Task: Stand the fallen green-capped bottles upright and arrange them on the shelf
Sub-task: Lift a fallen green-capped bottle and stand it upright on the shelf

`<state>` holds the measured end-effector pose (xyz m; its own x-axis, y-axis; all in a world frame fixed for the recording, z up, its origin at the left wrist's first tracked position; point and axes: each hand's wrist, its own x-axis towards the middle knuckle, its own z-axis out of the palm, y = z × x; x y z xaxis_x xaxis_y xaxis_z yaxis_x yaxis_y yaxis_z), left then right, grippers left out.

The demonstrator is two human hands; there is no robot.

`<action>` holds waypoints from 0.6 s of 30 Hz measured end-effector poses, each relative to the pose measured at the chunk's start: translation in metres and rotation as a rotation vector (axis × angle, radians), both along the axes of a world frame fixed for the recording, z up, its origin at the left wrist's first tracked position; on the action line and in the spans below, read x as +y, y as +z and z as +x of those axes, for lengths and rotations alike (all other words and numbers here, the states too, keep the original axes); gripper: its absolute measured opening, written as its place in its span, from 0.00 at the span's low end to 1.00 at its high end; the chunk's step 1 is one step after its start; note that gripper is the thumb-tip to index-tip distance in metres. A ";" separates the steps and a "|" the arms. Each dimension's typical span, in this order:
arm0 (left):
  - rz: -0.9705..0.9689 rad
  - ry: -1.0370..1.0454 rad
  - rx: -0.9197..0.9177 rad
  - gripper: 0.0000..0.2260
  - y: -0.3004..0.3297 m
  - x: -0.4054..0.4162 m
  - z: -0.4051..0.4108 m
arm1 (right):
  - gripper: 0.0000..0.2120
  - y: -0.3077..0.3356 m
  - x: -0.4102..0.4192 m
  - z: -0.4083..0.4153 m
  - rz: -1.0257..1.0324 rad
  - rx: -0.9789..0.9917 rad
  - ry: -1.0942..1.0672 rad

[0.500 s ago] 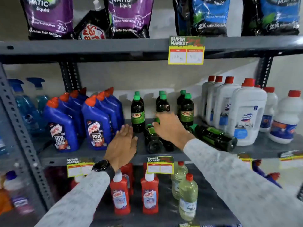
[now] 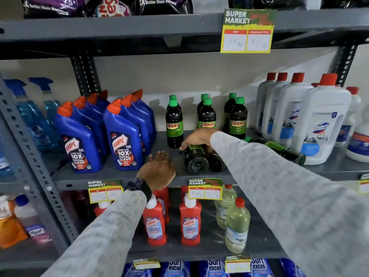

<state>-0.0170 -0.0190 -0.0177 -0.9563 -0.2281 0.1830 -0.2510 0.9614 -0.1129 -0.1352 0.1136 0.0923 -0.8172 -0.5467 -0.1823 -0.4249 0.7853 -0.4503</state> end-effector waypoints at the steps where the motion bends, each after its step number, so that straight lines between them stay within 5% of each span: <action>1: -0.026 0.012 -0.033 0.20 0.000 0.000 0.001 | 0.35 0.000 -0.001 0.000 -0.002 -0.003 -0.006; 7: -0.016 0.001 -0.070 0.23 0.003 -0.004 -0.003 | 0.23 0.013 0.002 0.001 -0.187 -0.109 -0.031; 11: 0.102 0.002 -0.104 0.32 0.004 -0.014 -0.006 | 0.17 0.041 0.018 0.012 -0.474 -0.034 -0.025; 13: 0.208 0.003 -0.054 0.29 0.001 -0.013 -0.004 | 0.16 0.044 0.020 0.017 -0.601 0.031 -0.036; 18: 0.190 0.014 -0.012 0.29 -0.003 -0.011 -0.005 | 0.36 0.018 0.016 0.022 -0.666 0.295 -0.066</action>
